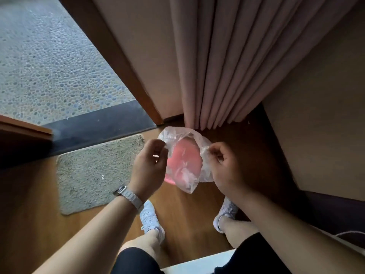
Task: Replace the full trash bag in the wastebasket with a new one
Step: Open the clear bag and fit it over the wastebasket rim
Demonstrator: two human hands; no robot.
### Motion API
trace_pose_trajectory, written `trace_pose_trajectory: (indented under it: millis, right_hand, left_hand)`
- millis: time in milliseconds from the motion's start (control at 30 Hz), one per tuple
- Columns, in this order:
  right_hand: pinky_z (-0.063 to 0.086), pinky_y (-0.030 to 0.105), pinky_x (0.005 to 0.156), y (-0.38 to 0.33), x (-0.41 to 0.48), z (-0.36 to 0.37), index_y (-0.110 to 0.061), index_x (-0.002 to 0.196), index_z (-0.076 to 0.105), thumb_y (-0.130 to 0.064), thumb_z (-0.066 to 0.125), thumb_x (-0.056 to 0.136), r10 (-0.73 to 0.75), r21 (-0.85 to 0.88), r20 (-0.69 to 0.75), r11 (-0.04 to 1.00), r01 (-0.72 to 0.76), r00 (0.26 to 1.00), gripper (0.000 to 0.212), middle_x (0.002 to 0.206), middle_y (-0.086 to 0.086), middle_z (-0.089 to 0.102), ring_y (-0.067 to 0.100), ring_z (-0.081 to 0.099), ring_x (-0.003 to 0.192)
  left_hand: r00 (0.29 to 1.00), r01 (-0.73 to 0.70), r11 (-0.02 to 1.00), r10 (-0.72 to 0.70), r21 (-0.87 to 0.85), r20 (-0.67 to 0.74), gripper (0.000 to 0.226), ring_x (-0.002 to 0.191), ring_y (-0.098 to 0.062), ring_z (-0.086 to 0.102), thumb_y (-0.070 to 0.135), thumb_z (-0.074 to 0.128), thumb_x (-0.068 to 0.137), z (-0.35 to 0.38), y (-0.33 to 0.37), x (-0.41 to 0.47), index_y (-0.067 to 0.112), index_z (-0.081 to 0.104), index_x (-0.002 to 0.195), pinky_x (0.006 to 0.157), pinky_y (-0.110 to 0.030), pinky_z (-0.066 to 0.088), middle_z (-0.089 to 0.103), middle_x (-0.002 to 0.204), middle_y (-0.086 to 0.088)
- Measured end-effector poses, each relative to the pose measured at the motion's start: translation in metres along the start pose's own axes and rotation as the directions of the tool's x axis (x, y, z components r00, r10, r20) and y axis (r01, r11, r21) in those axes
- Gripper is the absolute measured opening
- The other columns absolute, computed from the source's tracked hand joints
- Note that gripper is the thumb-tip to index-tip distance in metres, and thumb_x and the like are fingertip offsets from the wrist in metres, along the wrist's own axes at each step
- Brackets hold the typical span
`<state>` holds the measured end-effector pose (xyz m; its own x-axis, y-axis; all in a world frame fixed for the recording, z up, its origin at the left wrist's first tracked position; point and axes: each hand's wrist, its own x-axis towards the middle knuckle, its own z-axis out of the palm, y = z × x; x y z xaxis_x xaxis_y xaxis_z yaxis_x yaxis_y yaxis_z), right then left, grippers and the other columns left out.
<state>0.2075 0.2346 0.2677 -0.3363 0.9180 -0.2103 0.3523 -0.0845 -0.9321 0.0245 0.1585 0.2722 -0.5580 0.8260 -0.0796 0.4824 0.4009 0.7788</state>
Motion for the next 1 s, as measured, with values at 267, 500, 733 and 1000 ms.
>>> trace_pose_trajectory:
  millis: [267, 500, 733, 1000]
  right_hand:
    - [0.050, 0.021, 0.073, 0.109, -0.005, 0.061, -0.015, 0.090, 0.062, -0.016, 0.064, 0.091, -0.133, -0.033, -0.005, 0.991, 0.133, 0.991, 0.002, 0.080, -0.014, 0.063, 0.000, 0.060, 0.078]
    - [0.051, 0.016, 0.073, 0.157, -0.056, 0.085, -0.013, 0.093, 0.062, -0.015, 0.062, 0.091, -0.260, -0.023, 0.028, 0.965, 0.261, 0.965, 0.003, 0.083, -0.011, 0.062, -0.003, 0.059, 0.077]
    - [0.052, 0.019, 0.072, 0.153, -0.140, 0.073, -0.009, 0.094, 0.063, -0.006, 0.059, 0.090, -0.322, 0.046, 0.072, 0.946, 0.320, 0.944, 0.007, 0.084, 0.000, 0.064, 0.009, 0.061, 0.079]
    - [0.051, 0.025, 0.066, 0.152, -0.162, 0.073, -0.013, 0.090, 0.065, -0.008, 0.063, 0.089, -0.383, 0.096, 0.099, 0.922, 0.374, 0.918, 0.006, 0.079, -0.005, 0.063, 0.006, 0.057, 0.070]
  left_hand:
    - [0.994, -0.099, 0.978, 0.089, -0.185, -0.064, 0.005, 0.076, -0.005, 0.059, 0.011, 0.059, 0.091, 0.062, -0.109, -0.030, 0.015, 0.058, 0.093, 0.072, -0.022, 0.047, 0.061, 0.084, 0.013]
    - [0.985, -0.170, 0.948, 0.157, -0.269, -0.068, 0.011, 0.076, -0.006, 0.058, 0.009, 0.064, 0.089, 0.089, -0.152, -0.100, 0.019, 0.059, 0.091, 0.070, -0.019, 0.049, 0.062, 0.085, 0.009]
    - [0.993, -0.118, 0.936, 0.110, -0.331, -0.041, 0.018, 0.076, -0.004, 0.061, 0.012, 0.066, 0.087, 0.075, -0.137, -0.186, 0.020, 0.063, 0.103, 0.069, -0.017, 0.045, 0.068, 0.087, 0.001]
    - [0.969, -0.242, 0.943, 0.247, -0.228, -0.010, 0.027, 0.062, 0.000, 0.049, 0.020, 0.065, 0.089, 0.066, -0.125, -0.208, 0.046, 0.066, 0.095, 0.060, -0.015, 0.041, 0.061, 0.070, 0.010]
